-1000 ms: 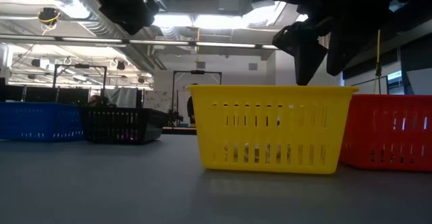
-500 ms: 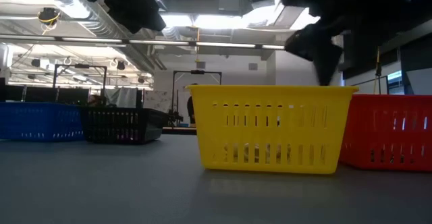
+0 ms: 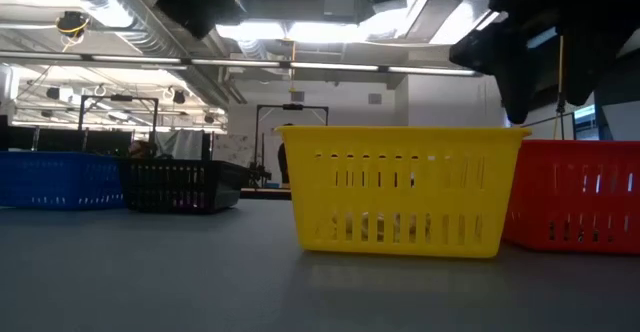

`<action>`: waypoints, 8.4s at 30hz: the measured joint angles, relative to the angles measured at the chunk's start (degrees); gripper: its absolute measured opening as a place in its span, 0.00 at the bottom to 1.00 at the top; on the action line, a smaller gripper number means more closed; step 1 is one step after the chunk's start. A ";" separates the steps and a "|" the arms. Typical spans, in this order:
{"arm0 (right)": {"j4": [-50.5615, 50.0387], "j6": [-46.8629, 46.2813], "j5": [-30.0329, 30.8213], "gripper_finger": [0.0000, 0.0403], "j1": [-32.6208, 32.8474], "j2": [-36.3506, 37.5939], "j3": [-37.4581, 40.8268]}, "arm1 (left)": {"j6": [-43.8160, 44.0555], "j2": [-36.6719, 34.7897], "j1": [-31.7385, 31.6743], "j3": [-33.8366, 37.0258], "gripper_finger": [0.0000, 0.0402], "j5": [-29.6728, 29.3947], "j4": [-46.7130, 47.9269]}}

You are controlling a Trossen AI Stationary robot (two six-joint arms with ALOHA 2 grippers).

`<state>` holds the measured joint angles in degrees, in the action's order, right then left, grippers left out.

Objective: Sort Halloween decoration
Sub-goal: Put the bone toy into the blue bin

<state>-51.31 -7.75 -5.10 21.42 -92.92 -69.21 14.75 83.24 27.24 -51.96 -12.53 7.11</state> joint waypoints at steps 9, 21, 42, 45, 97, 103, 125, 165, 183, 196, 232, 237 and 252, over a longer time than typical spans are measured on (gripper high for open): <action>2.26 -2.50 3.01 0.55 -0.09 0.00 0.00 | -11.26 1.17 2.03 -0.02 0.32 0.02 -15.03; 10.86 -2.51 3.04 0.55 -0.05 0.00 -0.04 | -12.29 11.98 4.86 -0.03 0.32 1.96 -30.84; 14.26 -2.50 1.94 0.55 -0.01 0.00 -4.02 | -12.44 17.00 2.64 -1.86 0.32 8.64 -30.77; 14.36 -2.49 1.94 0.55 -0.01 0.00 -4.04 | -12.44 17.00 2.50 -1.86 0.32 6.90 -30.51; 15.24 3.31 4.17 0.55 2.07 -0.02 -4.03 | -8.28 16.92 6.37 -2.73 0.32 0.36 -37.62; 15.27 -2.86 4.07 0.55 5.19 -0.02 -4.04 | -13.84 19.88 8.63 -6.47 0.32 -1.33 -37.75; 15.89 -19.16 12.66 0.55 17.35 -0.04 -4.04 | -9.95 30.80 14.60 -13.86 0.32 -1.55 -21.79; 18.45 -23.93 13.54 0.55 17.17 -0.04 -4.04 | -12.29 40.17 14.15 -13.79 0.32 0.10 -32.90; 18.43 -23.69 13.53 0.55 17.17 -0.04 -4.04 | -12.38 44.98 13.32 -13.79 0.32 3.81 -41.50; 18.43 -23.65 13.53 0.55 17.17 -0.04 -4.04 | -12.34 45.51 12.21 -13.84 0.32 2.39 -41.86; 18.38 -23.65 13.02 0.55 17.19 -0.04 -4.04 | -10.20 45.62 12.25 -13.84 0.32 -1.79 -41.05; 18.36 -23.65 13.02 0.55 17.19 -0.04 -4.04 | -10.37 45.31 12.28 -13.84 0.32 0.50 -40.76; 18.38 -23.65 13.00 0.55 17.19 -0.04 -4.04 | -10.87 42.86 12.60 -13.79 0.32 0.34 -34.62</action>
<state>-32.93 -31.40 7.90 38.61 -92.97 -73.25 3.88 126.10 39.83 -65.76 -12.20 -27.51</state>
